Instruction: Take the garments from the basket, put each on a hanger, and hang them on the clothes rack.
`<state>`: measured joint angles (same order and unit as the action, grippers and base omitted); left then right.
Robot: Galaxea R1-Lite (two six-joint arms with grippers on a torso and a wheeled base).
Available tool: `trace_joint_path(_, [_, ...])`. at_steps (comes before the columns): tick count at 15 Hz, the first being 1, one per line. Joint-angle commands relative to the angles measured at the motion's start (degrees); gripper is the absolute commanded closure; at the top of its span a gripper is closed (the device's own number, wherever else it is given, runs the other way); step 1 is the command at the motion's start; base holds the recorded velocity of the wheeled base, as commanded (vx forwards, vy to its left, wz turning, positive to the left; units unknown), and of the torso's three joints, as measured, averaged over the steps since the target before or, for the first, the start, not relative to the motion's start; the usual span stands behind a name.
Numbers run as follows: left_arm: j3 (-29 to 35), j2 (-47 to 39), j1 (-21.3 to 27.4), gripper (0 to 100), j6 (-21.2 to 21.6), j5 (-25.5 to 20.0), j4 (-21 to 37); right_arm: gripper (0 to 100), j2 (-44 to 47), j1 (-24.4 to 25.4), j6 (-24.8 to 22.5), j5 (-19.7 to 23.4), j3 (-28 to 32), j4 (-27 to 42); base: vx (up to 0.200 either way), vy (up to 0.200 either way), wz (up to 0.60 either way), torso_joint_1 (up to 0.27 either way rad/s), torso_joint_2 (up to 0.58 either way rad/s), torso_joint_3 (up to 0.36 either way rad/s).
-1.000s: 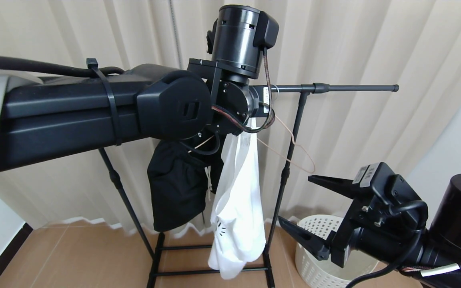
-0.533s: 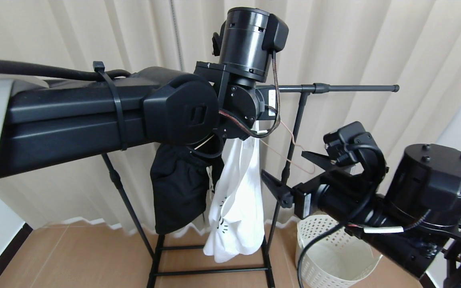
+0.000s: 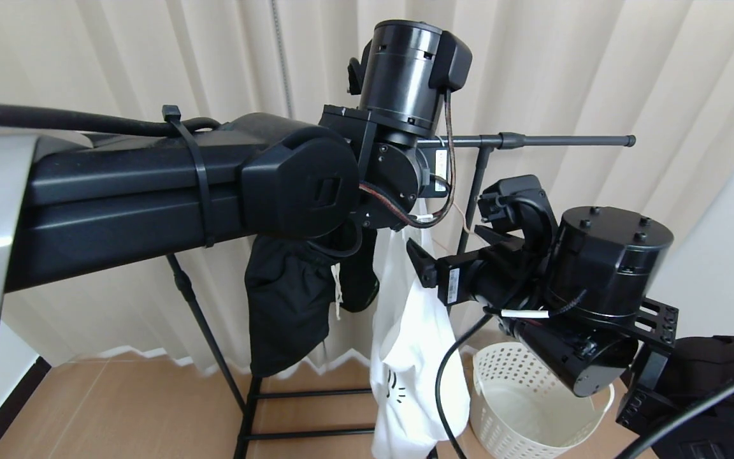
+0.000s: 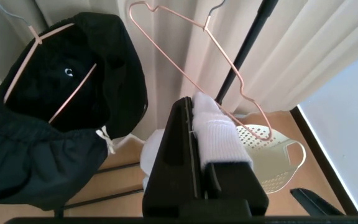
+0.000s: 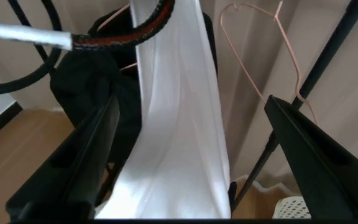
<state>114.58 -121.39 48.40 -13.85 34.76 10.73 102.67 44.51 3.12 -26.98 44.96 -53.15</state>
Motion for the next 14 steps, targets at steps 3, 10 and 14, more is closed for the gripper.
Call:
trace_joint_path(3, [0.0,0.2,-0.1,100,0.9,0.1,-0.1,0,1.4,-2.0,-0.4,-0.2,0.1,0.1,0.0,0.0,0.0,0.0,0.0,0.0])
trace_joint_path(10, [0.0,2.0,-0.2,100,1.5,0.1,0.0,0,1.6,-3.6,-5.8,0.0,-4.2,0.2,0.0,0.0,0.0,0.0,0.0,0.0])
trace_joint_path(14, [0.0,2.9,-0.3,100,1.5,0.2,0.1,0,3.2,-3.9,-5.9,0.1,-4.9,0.2,0.0,0.0,0.0,0.0,0.0,0.0])
